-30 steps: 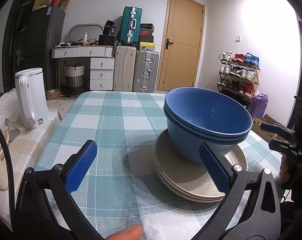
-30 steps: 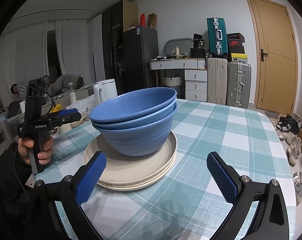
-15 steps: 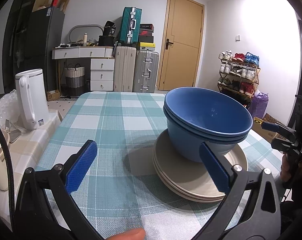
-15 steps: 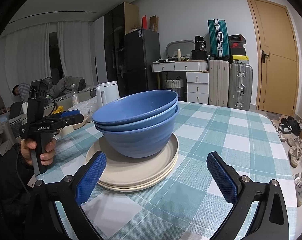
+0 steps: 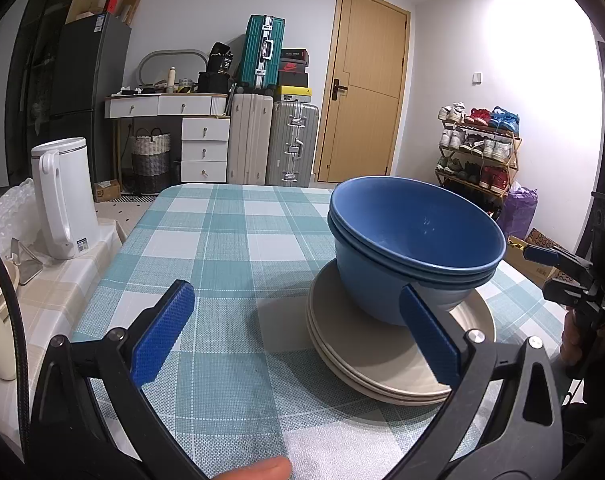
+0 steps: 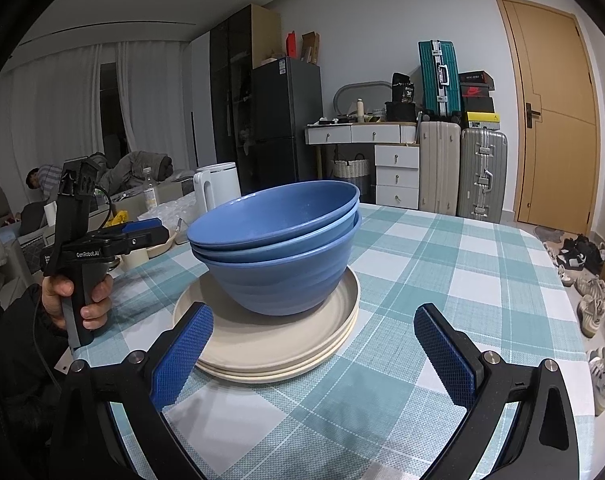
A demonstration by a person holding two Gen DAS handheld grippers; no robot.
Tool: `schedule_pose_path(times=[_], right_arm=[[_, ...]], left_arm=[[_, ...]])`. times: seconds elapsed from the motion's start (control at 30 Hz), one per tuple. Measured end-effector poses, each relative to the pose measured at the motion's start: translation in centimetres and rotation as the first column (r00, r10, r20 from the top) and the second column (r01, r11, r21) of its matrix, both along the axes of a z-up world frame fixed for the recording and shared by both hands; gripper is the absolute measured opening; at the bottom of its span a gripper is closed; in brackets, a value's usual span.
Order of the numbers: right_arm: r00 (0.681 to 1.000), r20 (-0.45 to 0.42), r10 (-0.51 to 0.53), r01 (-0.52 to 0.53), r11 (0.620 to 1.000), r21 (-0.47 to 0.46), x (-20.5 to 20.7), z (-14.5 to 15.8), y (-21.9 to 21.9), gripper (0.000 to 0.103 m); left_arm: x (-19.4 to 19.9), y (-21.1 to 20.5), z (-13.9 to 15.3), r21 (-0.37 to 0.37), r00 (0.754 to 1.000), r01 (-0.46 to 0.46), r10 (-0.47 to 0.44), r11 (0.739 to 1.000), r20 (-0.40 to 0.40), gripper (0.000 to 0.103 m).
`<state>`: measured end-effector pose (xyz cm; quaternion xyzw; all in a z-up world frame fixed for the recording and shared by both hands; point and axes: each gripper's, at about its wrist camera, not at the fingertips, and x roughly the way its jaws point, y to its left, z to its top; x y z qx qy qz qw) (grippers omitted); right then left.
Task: Organize plates and bowls
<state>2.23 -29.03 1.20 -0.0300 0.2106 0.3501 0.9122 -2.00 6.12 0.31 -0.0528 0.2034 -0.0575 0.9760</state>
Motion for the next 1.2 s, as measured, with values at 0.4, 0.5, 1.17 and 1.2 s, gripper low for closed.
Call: schedule_pose_path(times=[0.4,0.5,1.17,1.2], right_arm=[[1.0,0.0,0.003,-0.003,1.0,0.001,0.13,-0.2,0.07,0.103],[1.0,-0.002,0.004,-0.004,1.0,0.002,0.15,-0.26,0.06,0.103],[1.0,-0.001,0.005,-0.005,1.0,0.003,0.21,-0.4,-0.08,0.103],[1.0,0.0,0.005,-0.005,1.0,0.002,0.18,-0.38,-0.12,0.103]], left_arm=[[0.03,-0.04,-0.03,0.004,1.0,0.001,-0.001,1.0,-0.002,0.102],[-0.11,0.14,0.04,0.003,1.0,0.002,-0.002,1.0,0.0,0.102],[-0.22,0.26,0.16,0.004,1.0,0.003,-0.003,1.0,0.001,0.102],[-0.22,0.23,0.16,0.005,1.0,0.003,-0.003,1.0,0.001,0.102]])
